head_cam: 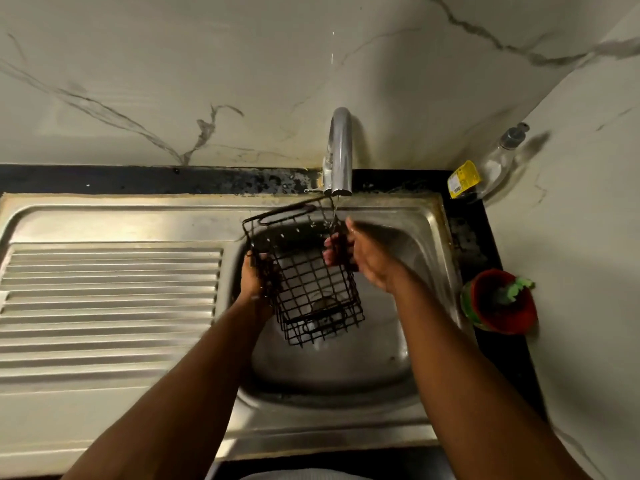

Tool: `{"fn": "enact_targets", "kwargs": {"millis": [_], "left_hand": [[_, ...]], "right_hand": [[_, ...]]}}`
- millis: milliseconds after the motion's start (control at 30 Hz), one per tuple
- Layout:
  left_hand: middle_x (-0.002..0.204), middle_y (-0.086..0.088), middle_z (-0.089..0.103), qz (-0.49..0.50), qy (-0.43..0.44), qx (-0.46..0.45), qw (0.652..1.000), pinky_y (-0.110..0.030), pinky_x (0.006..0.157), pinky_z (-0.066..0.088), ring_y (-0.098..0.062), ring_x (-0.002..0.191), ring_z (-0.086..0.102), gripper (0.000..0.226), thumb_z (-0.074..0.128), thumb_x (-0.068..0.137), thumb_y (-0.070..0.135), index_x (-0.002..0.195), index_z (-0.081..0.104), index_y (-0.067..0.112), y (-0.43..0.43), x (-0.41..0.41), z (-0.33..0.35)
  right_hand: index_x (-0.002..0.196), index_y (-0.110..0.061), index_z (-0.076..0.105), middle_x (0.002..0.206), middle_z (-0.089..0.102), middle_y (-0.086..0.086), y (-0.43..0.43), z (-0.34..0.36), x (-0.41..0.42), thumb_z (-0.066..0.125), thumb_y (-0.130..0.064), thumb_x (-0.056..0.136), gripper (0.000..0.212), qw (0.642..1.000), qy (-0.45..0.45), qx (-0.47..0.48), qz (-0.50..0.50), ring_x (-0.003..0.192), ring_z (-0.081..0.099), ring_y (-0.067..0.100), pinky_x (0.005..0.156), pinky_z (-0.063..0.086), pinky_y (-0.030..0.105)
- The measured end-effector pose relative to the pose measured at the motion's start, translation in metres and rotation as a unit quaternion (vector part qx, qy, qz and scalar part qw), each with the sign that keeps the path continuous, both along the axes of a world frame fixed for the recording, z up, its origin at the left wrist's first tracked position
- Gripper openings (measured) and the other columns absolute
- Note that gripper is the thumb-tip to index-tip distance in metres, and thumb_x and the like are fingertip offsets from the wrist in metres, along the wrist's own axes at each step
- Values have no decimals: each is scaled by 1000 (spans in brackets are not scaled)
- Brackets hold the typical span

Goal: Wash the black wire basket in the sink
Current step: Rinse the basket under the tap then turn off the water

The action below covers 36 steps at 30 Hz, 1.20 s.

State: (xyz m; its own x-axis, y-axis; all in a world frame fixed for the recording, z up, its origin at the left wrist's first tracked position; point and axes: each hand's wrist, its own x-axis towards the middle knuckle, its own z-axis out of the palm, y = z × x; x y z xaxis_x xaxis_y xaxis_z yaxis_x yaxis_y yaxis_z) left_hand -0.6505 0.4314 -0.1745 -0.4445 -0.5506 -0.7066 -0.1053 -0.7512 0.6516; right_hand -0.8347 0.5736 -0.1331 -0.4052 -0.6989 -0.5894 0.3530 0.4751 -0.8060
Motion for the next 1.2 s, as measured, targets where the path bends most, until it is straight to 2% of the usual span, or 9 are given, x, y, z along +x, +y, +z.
{"fn": "enact_targets", "kwargs": {"millis": [200, 300, 433, 533, 667, 733, 900, 1000, 1200], "left_hand": [[55, 7, 43, 75, 25, 129, 988, -27, 53, 30, -11, 45, 41, 51, 39, 103, 48, 59, 46, 24, 10, 0, 6], [60, 5, 45, 61, 33, 143, 987, -29, 57, 30, -14, 53, 41, 57, 37, 103, 52, 56, 50, 24, 9, -1, -2], [91, -3, 68, 51, 62, 110, 991, -41, 84, 48, -23, 88, 62, 58, 40, 97, 70, 87, 66, 19, -16, -4, -4], [129, -8, 70, 29, 36, 102, 994, -47, 114, 38, -25, 119, 60, 74, 43, 91, 81, 116, 69, 17, -33, -4, 4], [131, -10, 64, -107, -13, 47, 993, -46, 97, 40, -30, 116, 58, 90, 41, 81, 93, 137, 65, 27, -39, -6, 24], [141, -10, 54, -190, -53, 31, 980, -59, 98, 41, -39, 130, 48, 104, 43, 72, 99, 150, 51, 30, -38, -9, 33], [155, -24, 40, -285, -138, 81, 945, -82, 87, 40, -57, 133, 42, 136, 70, 41, 100, 154, 41, 31, -41, -13, 36], [162, -28, 31, -344, -171, 90, 919, -87, 89, 33, -64, 138, 35, 145, 76, 38, 96, 160, 31, 33, -47, -17, 38], [139, -33, 48, -378, -201, 83, 900, -73, 97, 48, -57, 119, 53, 78, 82, 76, 58, 136, 55, 17, -51, -29, 38]], "right_hand": [[79, -25, 61, 64, 53, -7, 19, -22, 13, 46, -60, 101, 44, 995, 55, 78, -40, 58, 44, 12, 57, 34, 27], [74, -27, 57, 61, 46, -9, 17, -18, -3, 48, -72, 92, 49, 992, 61, 112, -2, 50, 38, 9, 52, 30, 25], [92, -31, 60, 77, 51, -5, 20, 0, -29, 47, -60, 100, 33, 985, 96, 135, 53, 64, 47, 11, 56, 36, 25], [93, -26, 61, 76, 50, -3, 15, 9, -43, 44, -50, 106, 32, 981, 130, 134, 55, 58, 42, 9, 50, 32, 21], [105, -27, 72, 86, 66, -5, 3, 1, -55, 47, -61, 100, 42, 947, 251, 161, 116, 75, 62, 23, 67, 44, 31], [86, -24, 68, 77, 65, -3, 1, 3, -56, 49, -66, 97, 47, 932, 281, 174, 152, 72, 61, 21, 71, 45, 31], [120, -26, 70, 111, 73, 3, 2, 11, -50, 47, -72, 94, 58, 901, 329, 186, 213, 102, 67, 23, 97, 52, 43], [105, -25, 73, 107, 75, 7, 7, 13, -47, 45, -72, 94, 56, 886, 365, 175, 227, 96, 70, 27, 93, 55, 42], [71, -25, 62, 73, 63, 0, 10, 17, -36, 51, -62, 98, 47, 839, 462, 142, 248, 69, 59, 14, 62, 40, 28]]}}
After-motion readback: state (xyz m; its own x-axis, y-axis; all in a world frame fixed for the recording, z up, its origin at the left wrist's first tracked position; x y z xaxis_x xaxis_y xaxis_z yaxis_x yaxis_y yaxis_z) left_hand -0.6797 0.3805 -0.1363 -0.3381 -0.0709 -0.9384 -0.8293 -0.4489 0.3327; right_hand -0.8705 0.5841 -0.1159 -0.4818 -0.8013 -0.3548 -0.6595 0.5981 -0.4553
